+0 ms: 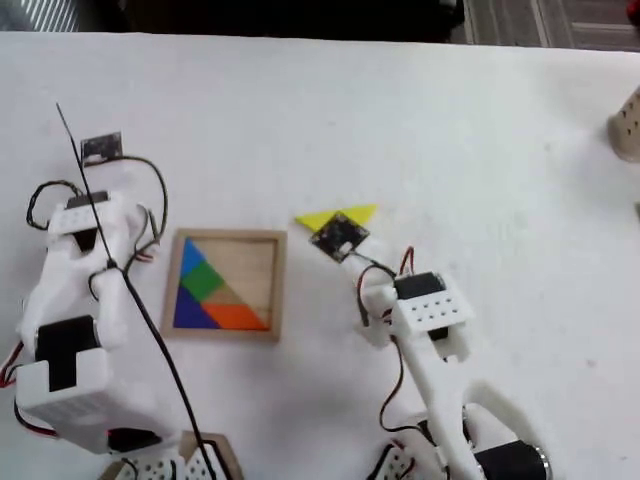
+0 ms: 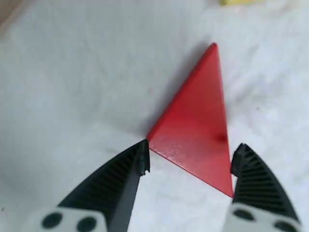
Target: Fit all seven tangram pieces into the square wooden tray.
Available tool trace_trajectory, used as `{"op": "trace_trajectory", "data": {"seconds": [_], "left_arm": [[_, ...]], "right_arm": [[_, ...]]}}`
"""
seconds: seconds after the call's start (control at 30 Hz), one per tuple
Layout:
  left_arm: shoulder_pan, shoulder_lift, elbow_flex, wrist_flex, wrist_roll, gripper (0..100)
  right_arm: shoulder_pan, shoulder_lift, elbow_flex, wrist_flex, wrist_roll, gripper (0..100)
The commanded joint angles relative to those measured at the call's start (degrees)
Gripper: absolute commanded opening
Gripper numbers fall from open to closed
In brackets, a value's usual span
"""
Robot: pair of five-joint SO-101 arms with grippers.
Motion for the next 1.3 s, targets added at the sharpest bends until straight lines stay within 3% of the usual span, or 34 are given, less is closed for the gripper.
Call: {"op": "trace_trajectory", "data": {"seconds": [0.0,0.33,0.53,0.8,1.27], "left_arm": [[-0.4,-1.9,-1.6,-0.9,0.4,3],[-0.4,-1.9,-1.7,-0.7,0.4,3],[-0.4,-1.9,-1.6,-0.7,0.4,3],[-0.4,-1.9,-1.4,-0.6,0.4,3],[-0.6,-2.0,-1.4,0.3,0.4,3]], "right_arm": [[-3.7,-2.0,0.7,2.1,3.5,28.9],[-5.6,-2.0,1.8,1.7,4.6,28.9],[0.8,-1.9,2.0,0.3,8.2,28.9],[1.0,-1.7,2.1,0.4,9.0,28.9],[-0.7,14.3,-8.9,4.5,9.0,28.7]]}}
